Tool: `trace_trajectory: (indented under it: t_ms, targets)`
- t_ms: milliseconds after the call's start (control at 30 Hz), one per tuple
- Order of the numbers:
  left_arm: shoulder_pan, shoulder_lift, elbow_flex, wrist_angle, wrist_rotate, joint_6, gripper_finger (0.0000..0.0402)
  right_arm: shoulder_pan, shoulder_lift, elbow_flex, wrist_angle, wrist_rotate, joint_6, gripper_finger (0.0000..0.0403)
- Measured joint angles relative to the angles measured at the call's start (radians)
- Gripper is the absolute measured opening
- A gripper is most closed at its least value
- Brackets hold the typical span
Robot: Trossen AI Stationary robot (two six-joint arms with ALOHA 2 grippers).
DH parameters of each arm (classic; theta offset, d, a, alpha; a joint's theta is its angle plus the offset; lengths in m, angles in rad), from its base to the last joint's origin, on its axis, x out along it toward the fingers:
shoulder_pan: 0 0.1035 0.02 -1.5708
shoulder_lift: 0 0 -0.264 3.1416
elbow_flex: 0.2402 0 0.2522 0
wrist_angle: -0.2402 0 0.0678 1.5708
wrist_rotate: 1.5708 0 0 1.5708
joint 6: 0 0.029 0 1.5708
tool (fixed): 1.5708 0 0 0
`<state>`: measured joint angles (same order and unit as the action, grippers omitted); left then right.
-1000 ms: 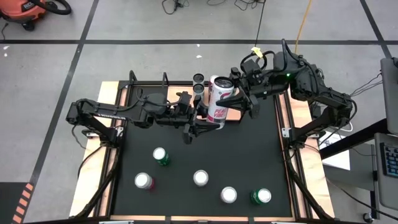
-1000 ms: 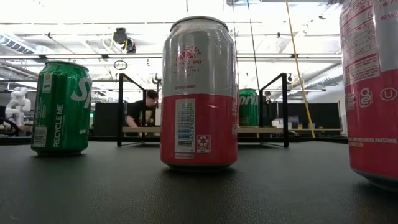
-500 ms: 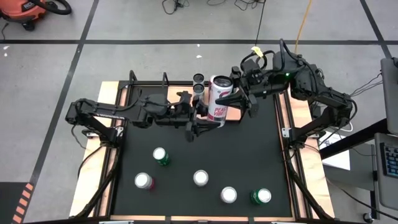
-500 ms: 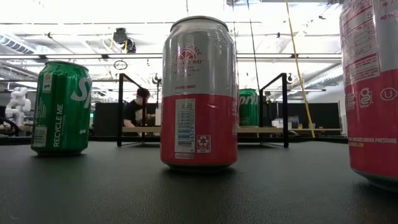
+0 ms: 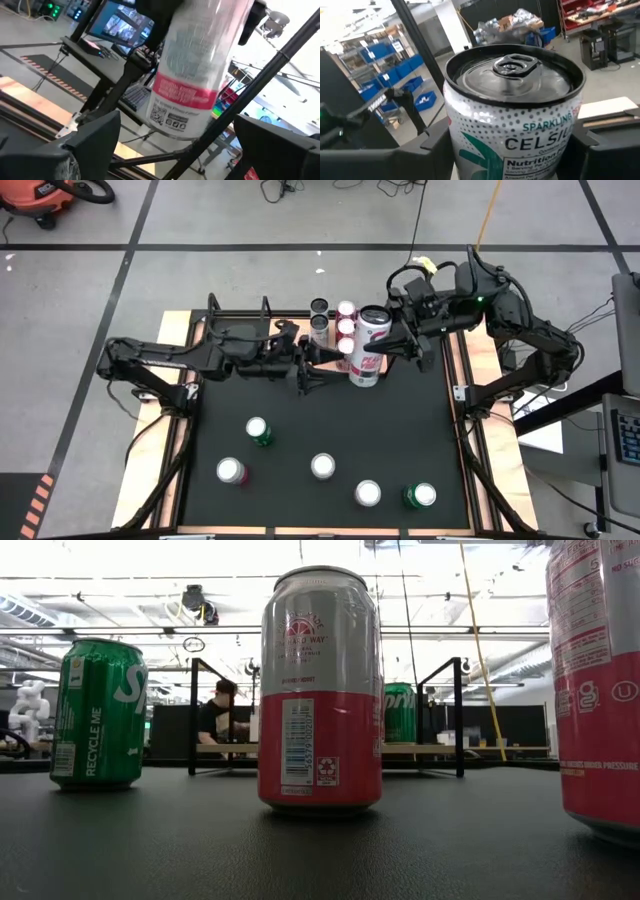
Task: Place canned beverage on shelf
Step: Put the white soda can on the shelf
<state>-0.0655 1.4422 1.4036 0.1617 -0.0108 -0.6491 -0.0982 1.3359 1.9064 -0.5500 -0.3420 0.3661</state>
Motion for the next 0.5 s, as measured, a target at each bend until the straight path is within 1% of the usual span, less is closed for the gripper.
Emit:
trace_trajectory:
  t_ms: [100,167,333,433,500]
  targets:
    - [0.000,-0.025,0.001,-0.002,-0.040,0.003,0.0392,0.000,-0.005,0.000,-0.054,0.001,-0.018,0.0224]
    - [0.000,-0.036,0.026,-0.037,-0.074,0.022,0.0392,0.000,-0.005,0.000,-0.090,0.002,-0.028,0.0225]
    - [0.003,-0.031,0.161,-0.225,-0.135,0.098,0.0392,0.000,0.007,0.000,-0.150,0.006,-0.049,0.0224]
    - [0.003,-0.013,0.229,-0.288,-0.160,0.159,0.0392,0.000,0.021,0.000,-0.146,0.007,-0.072,0.0225]
    - [0.005,0.003,0.262,-0.284,-0.163,0.177,0.0392,0.000,0.031,0.000,-0.148,0.007,-0.083,0.0225]
